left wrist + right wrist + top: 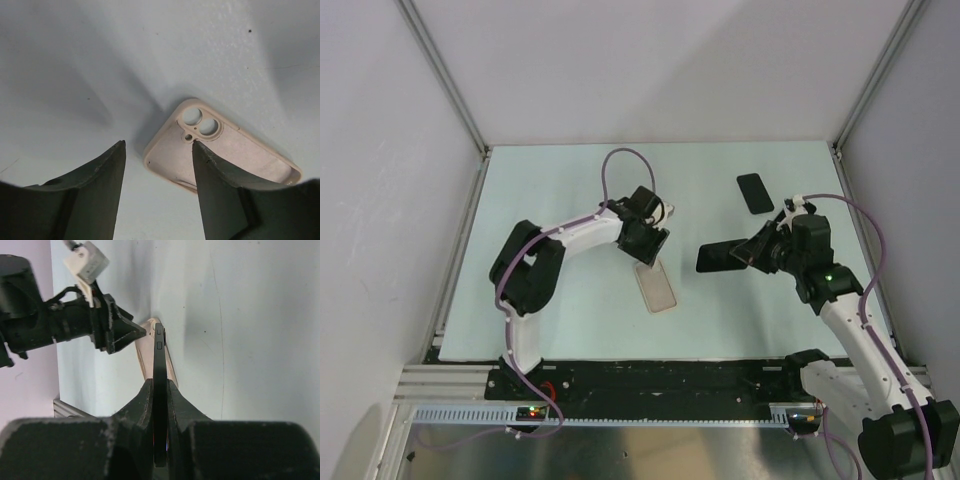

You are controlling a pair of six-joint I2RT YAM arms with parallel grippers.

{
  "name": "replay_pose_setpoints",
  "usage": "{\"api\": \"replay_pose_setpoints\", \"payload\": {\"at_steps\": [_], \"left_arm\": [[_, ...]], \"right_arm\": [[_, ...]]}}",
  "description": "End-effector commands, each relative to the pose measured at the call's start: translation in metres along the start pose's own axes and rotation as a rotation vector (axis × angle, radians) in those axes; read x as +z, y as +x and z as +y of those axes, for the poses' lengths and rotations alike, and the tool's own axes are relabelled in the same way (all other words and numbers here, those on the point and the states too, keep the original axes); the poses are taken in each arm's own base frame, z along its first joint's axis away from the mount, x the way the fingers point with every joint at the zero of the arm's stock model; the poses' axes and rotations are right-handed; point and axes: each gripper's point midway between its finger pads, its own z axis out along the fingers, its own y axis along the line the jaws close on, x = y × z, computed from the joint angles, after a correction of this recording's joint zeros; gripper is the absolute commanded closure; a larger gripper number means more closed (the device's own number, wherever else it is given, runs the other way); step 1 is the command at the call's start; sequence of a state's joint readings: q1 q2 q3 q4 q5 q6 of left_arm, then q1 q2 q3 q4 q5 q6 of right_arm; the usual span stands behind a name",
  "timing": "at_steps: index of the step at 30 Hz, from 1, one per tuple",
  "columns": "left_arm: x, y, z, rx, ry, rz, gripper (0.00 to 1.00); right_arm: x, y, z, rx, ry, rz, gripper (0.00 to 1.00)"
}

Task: Put the phone into the phone case

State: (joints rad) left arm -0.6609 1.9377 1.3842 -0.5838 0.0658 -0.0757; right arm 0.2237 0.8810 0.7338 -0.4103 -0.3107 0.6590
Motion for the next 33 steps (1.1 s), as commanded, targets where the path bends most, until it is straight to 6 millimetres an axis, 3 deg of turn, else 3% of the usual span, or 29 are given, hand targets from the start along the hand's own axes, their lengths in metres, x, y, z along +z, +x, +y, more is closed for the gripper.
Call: {"api": "replay_pose_setpoints", "payload": {"at_steps": [1,6,14,18,25,33], "left_arm": [[0.009,-0.004,-0.009,0.055,0.06,0.006,0.41],[0.017,0.003,-0.011,0.045,0.068,0.029,0.5],[0.013,0.003,0.007,-0.164,-0.08,-0.005,0.97],[0.004,0.011,0.017,-0.357,-0.166,-0.03,1.0],[-0.018,0.034,0.011,-0.596,-0.195,-0.066,1.0],[-0.036,0.064,0.0,-0.782,-0.206,-0.106,1.0]], "right_arm": [[-0.01,-0.013,0.016,-0.028,-0.072,-0.047,1.0],[-0.01,-0.014,0.011,-0.027,-0.061,-0.044,1.0],[-0.006,-0.016,0.007,-0.025,-0.045,-0.05,1.0],[0.0,-0.017,0.006,-0.009,-0.051,-0.061,1.0],[0.019,-0.015,0.014,0.015,-0.1,-0.068,1.0],[0.05,0.01,0.038,0.039,-0.185,-0.063,1.0]]}}
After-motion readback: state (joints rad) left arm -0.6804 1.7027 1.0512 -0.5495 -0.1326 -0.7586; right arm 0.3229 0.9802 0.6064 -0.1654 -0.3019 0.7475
